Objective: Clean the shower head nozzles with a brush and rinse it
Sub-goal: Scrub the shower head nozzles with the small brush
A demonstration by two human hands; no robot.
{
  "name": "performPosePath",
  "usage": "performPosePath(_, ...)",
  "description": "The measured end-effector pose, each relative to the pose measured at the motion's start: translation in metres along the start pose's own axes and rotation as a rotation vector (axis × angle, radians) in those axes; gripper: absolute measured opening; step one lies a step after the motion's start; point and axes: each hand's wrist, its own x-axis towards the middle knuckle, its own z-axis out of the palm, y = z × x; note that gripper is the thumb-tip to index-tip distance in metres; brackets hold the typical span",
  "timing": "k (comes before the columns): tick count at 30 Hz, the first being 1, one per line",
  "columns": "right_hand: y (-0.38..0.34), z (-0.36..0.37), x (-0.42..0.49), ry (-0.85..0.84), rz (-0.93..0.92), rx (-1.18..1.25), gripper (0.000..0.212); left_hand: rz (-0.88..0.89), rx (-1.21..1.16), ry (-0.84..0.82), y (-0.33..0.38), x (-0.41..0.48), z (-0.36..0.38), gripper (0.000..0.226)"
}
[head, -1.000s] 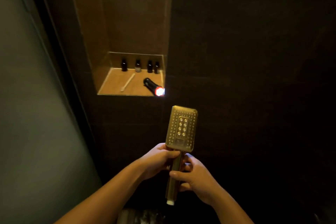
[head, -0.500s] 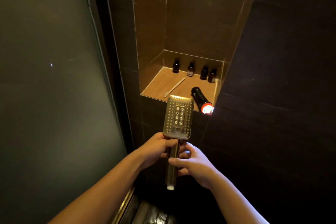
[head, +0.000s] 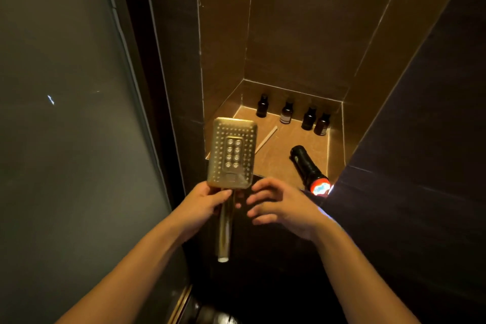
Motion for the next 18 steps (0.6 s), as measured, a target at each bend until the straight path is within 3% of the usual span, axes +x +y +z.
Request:
performPosePath(3, -0.033, -0.004, 0.017, 0.159, -0.212, -0.12, 0.024, 0.03, -0.036, -0.015, -0.004, -0.003, -0.027, 0.024)
performPosePath(6, -0.059, 0.005, 0.053, 0.358, -0.313, -0.648, 0.03, 0.004, -0.052, -0.026, -0.009, -0.004, -0.039, 0.024)
performPosePath(8, -0.069, 0.006, 0.084, 0.387, -0.25, -1.071, 0.038, -0.009, -0.091, 0.004, -0.009, -0.004, -0.039, 0.024)
performPosePath(10, -0.071, 0.002, 0.108, 0.368, -0.128, -1.313, 0.041, -0.007, -0.117, 0.036, -0.007, -0.003, -0.038, 0.024)
performPosePath(13, -0.067, -0.013, 0.126, 0.332, -0.02, -1.451, 0.032, -0.015, -0.179, 0.08, -0.007, -0.003, -0.038, 0.024)
performPosePath(18, -0.061, -0.03, 0.13, 0.377, -0.15, -1.449, 0.017, -0.024, -0.241, 0.119, -0.01, -0.003, -0.035, 0.026)
